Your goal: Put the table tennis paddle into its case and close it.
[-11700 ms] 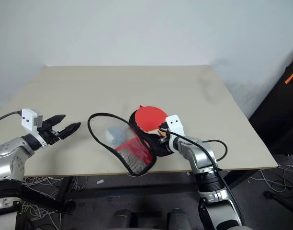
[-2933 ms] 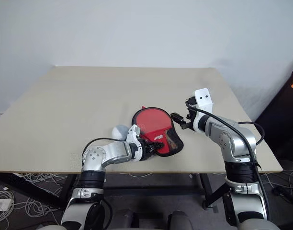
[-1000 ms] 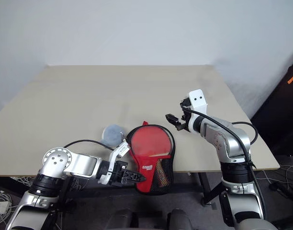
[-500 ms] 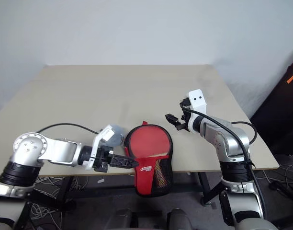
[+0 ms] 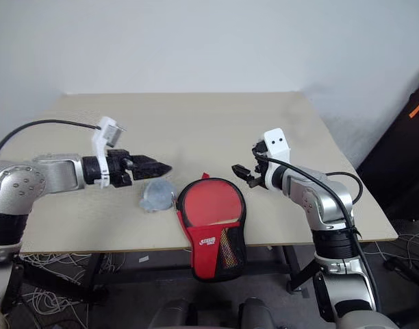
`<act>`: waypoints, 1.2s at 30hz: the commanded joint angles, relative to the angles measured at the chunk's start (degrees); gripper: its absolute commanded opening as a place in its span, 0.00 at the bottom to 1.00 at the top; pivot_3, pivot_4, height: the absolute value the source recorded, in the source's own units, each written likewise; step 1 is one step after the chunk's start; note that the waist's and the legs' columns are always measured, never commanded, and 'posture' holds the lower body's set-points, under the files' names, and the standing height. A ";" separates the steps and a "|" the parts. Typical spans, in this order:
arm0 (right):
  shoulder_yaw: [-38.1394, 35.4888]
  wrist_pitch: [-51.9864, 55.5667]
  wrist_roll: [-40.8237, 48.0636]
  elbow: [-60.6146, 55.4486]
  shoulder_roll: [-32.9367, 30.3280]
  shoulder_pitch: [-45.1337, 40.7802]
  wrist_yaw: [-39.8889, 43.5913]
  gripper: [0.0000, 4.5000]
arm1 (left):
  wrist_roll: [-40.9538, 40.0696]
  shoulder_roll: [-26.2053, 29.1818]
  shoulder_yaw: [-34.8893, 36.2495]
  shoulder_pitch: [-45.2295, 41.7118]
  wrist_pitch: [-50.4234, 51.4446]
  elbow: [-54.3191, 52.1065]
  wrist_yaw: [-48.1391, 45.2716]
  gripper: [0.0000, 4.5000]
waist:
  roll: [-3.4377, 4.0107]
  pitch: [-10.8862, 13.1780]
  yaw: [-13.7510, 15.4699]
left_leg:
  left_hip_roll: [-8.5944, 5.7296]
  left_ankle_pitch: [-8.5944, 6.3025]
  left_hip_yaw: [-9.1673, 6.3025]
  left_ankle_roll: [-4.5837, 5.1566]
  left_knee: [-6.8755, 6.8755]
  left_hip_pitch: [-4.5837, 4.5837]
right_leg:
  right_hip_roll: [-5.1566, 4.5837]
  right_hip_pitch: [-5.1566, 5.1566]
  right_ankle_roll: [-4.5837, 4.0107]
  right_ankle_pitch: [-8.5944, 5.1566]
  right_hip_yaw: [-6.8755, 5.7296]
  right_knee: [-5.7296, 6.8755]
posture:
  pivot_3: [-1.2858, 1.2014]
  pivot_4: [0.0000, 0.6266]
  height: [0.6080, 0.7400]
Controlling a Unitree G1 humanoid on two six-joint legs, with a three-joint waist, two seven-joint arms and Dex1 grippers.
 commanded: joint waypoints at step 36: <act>5.64 -0.30 -1.61 -4.06 3.68 0.49 -0.30 0.01 | 31.39 -18.77 5.85 1.53 -25.41 30.51 -21.04 1.00 | -0.16 0.05 0.05 | 0.04 0.21 -0.08 0.38 0.07 -0.08 | 0.00 0.00 0.14 0.12 -0.06 0.09 | 0.52 0.00 1.00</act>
